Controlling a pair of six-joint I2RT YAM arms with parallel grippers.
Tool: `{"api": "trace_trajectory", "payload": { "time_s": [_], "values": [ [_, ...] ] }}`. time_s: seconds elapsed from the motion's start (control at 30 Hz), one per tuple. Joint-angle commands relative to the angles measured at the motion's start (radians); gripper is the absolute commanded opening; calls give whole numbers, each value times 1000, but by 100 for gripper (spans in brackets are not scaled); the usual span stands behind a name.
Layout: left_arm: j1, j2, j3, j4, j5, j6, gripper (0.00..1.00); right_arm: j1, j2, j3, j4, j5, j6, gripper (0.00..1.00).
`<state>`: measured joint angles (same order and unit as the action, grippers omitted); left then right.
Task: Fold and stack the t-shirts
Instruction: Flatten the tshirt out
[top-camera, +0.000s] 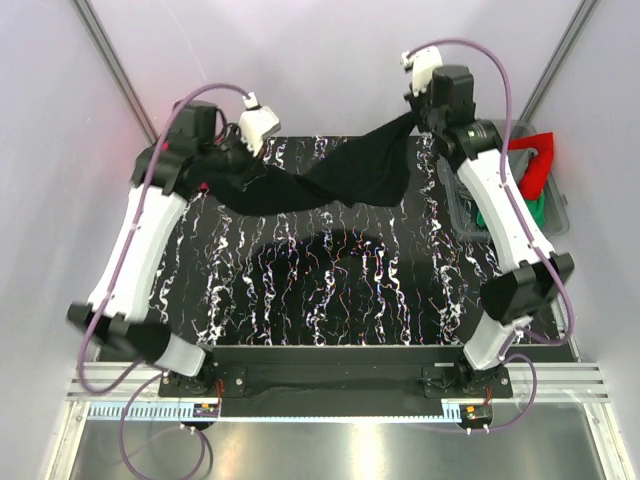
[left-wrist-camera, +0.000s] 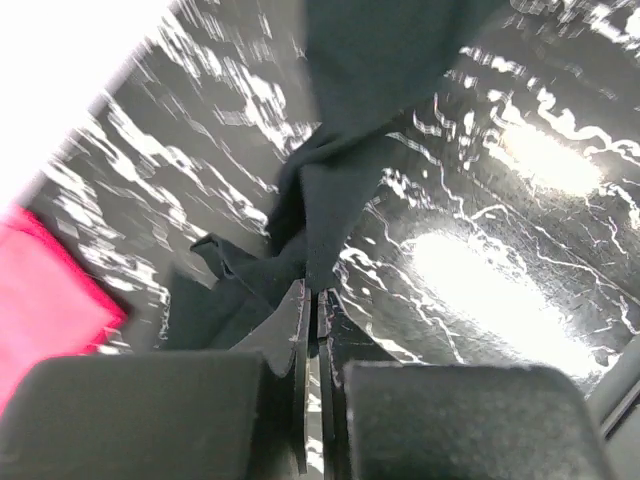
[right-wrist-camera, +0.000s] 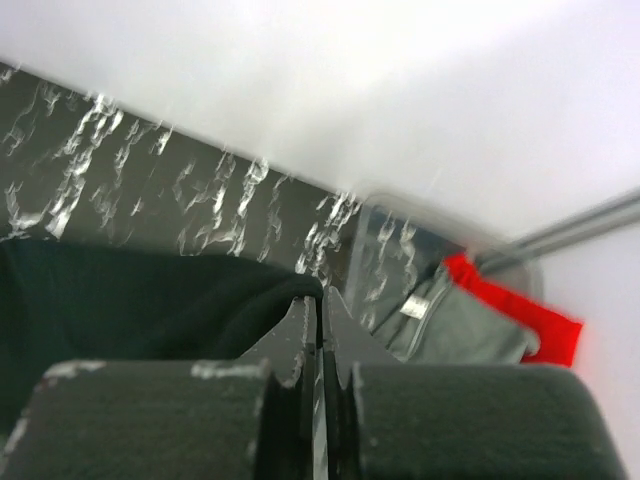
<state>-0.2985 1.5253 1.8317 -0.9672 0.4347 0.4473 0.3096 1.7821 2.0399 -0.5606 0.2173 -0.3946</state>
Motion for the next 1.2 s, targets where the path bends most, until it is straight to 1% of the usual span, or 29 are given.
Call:
{"api": "trace_trajectory", "payload": {
  "time_s": [0.0, 0.07, 0.1, 0.13, 0.17, 0.2, 0.23, 0.27, 0.3, 0.33, 0.37, 0.4, 0.47, 0.5, 0.53, 0.57, 0.6, 0.7, 0.73, 0.87, 1.03, 1.17],
  "values": [
    [-37, -57, -64, -103, 19, 129, 0, 2, -122, -160, -22, -38, 77, 0],
    [-48, -103, -158, -137, 30, 139, 0, 2, -196, -287, -25, -56, 74, 0],
    [-48, -119, -278, -140, 38, 140, 0, 2, -216, -407, -27, -62, 74, 0],
    [-48, -151, -338, -146, 47, 143, 1, 2, -233, -459, -27, -76, 77, 0],
    [-50, -166, -398, -148, 68, 143, 15, 2, -252, -501, -38, -87, 85, 0],
    [-50, -177, -496, -148, 71, 143, 25, 0, -257, -558, -41, -94, 92, 0],
    [-51, -191, -529, -146, 70, 149, 30, -1, -263, -575, -39, -104, 97, 0],
    [-51, -195, -548, -140, 56, 154, 35, -4, -259, -583, -35, -105, 108, 0],
    [-51, -198, -560, -128, 41, 149, 47, -10, -250, -575, -33, -107, 112, 0],
    [-51, -195, -554, -108, 18, 140, 57, -17, -225, -563, -33, -116, 117, 0],
    [-51, -189, -539, -61, -35, 134, 63, -32, -208, -525, -30, -121, 126, 0],
    [-51, -180, -528, -36, -60, 127, 68, -40, -187, -502, -32, -128, 129, 0],
    [-51, -120, -490, 40, -147, 107, 70, -50, -124, -428, -30, -131, 140, 0],
    [-51, -50, -464, 41, -161, 100, 70, -52, -106, -406, -32, -134, 143, 0],
    [-51, -12, -436, 42, -177, 90, 69, -53, -77, -387, -33, -137, 145, 0],
    [-51, 28, -381, 42, -200, 79, 67, -53, -66, -360, -36, -139, 146, 0],
    [-51, 98, -359, 44, -208, 62, 65, -55, -56, -351, -36, -144, 148, 0],
    [-45, 206, -313, 45, -237, 50, 61, -53, -39, -343, -42, -153, 155, 0],
    [-24, 225, -308, 50, -234, 51, 60, -53, -38, -349, -44, -159, 158, 0],
    [25, 254, -348, 62, -214, 68, 61, -53, -50, -377, -42, -167, 152, 0],
    [39, 227, -426, 80, -293, 117, 61, -55, -70, -409, -39, -170, 146, 0],
    [76, 173, -566, 110, -336, 163, 61, -55, -75, -415, -41, -174, 148, 0]
  ]
}}
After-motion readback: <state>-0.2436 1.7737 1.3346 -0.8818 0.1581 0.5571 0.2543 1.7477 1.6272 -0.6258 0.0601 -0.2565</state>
